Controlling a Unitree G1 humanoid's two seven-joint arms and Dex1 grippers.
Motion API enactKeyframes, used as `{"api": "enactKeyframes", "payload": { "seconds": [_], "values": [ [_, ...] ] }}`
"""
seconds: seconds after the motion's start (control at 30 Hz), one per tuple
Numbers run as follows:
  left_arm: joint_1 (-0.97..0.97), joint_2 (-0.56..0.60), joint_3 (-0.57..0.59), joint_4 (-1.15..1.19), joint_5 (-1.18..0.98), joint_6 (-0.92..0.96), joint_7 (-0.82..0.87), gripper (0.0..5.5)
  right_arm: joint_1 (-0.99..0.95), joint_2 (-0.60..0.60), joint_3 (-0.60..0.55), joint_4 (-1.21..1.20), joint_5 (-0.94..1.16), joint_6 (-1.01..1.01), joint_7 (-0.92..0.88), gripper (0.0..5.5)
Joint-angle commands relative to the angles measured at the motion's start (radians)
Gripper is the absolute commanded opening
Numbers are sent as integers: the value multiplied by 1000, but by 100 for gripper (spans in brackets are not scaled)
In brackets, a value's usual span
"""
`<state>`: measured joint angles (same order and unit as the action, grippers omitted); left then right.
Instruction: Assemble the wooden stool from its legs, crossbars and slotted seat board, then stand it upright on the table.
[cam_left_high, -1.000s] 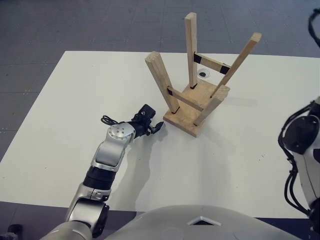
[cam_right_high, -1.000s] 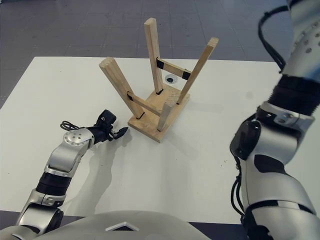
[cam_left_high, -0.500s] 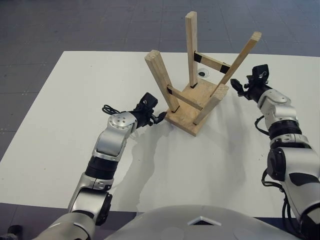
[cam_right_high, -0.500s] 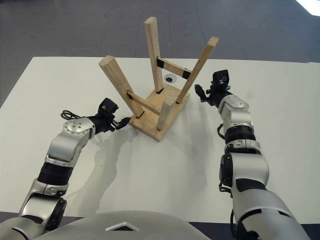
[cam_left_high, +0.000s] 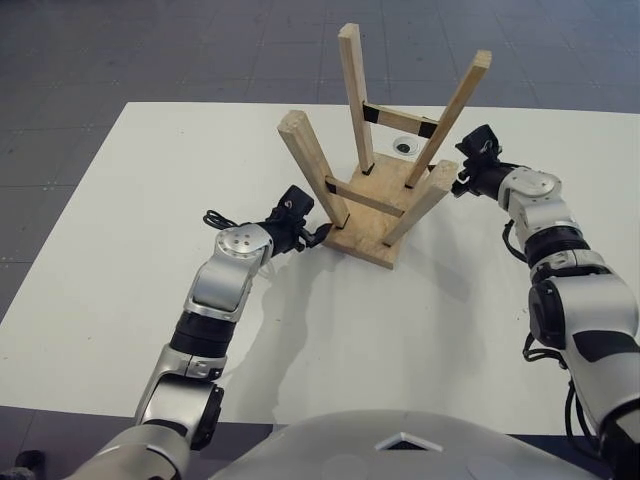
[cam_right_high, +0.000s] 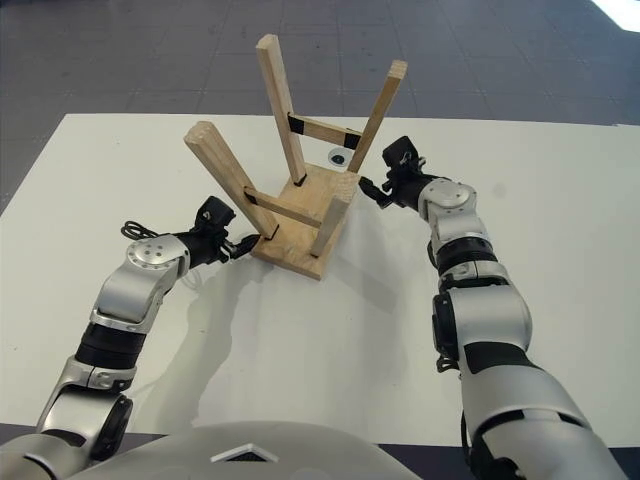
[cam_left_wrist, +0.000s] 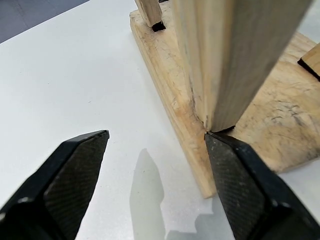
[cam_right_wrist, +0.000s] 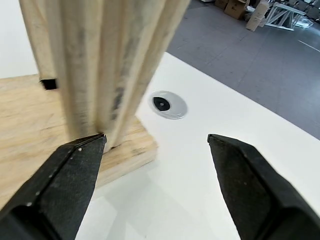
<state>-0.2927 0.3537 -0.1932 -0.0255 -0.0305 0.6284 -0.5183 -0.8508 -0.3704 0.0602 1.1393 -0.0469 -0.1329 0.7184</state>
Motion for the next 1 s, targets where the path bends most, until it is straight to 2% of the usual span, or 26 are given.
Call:
{"api": "enactKeyframes", "payload": {
  "seconds": [0.03, 0.23, 0.4, 0.47, 0.53, 0.63, 0.73, 0.9, 1.0],
  "values": [
    [5, 40, 27, -3, 7, 13, 3, 354, 154, -13, 56, -241, 17, 111, 167, 375],
    [-39, 93, 131, 132, 34, -72, 82, 354, 322, 10, 59, -787, 122, 415, 200, 375],
    [-45, 125, 179, 201, 41, -122, 101, 354, 446, -49, 150, -1201, 186, 659, 260, 375],
    [-42, 135, 193, 217, 41, -133, 104, 354, 466, -62, 157, -1360, 278, 776, 293, 375],
    [-42, 139, 202, 229, 40, -142, 107, 354, 446, -21, 119, -1471, 399, 913, 271, 375],
    [-50, 124, 200, 227, 37, -144, 110, 354, 405, 11, 74, -1516, 479, 1003, 206, 375],
    [-51, 111, 188, 214, 34, -139, 106, 354, 420, -18, 36, -1593, 534, 1069, 158, 375],
    [-26, 123, 182, 172, 25, -97, 77, 354, 562, -204, -87, -1711, 599, 1158, 158, 375],
    [-8, 100, 173, 141, 23, -77, 78, 354, 624, -357, -108, -1543, 499, 1055, 180, 375]
  ]
}}
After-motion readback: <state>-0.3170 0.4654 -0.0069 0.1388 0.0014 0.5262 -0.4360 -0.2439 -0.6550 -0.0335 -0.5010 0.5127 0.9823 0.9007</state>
